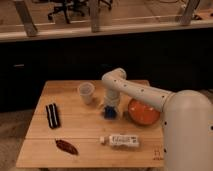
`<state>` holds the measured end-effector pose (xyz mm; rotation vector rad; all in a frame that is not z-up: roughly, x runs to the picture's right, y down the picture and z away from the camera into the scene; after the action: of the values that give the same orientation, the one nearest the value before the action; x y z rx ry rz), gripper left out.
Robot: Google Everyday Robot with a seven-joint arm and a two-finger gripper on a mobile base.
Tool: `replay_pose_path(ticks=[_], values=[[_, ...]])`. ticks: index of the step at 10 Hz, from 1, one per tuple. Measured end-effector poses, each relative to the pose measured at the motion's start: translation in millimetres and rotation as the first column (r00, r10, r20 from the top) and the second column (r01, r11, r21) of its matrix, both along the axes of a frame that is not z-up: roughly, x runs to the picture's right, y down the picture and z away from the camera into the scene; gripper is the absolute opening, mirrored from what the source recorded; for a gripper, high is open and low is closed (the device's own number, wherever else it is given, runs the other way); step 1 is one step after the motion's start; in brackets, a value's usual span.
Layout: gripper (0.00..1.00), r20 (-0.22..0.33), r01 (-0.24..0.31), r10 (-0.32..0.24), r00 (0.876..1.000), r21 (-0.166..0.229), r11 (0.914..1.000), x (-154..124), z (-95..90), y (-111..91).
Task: Place the white sponge in the ceramic bowl
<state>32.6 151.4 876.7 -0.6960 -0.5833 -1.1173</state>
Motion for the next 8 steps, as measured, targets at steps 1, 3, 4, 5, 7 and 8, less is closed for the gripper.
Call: replay_pose_path(ticks=[1, 3, 4, 5, 7, 8], values=[[0.8, 0.001, 0.006, -0.006, 1.0, -0.004, 1.0, -2, 2.5, 1], [0.8, 0.001, 0.017, -0.017, 1.0, -0.01, 0.9998, -5, 6.7, 2], [0.8, 0.0, 0.023, -0.023, 1.0, -0.014, 0.9996, -7, 8.8, 3], [0.8, -0.002, 0.031, -0.031, 1.0, -0.018, 0.9994, -9, 11.7, 3], [0.8, -0.006, 0.042, -0.042, 0.999, -0.025, 0.9988, -11, 15.9, 5], [0.8, -0.009, 0.048, -0.049, 0.999, -0.029, 0.9984, -12, 18.2, 7]])
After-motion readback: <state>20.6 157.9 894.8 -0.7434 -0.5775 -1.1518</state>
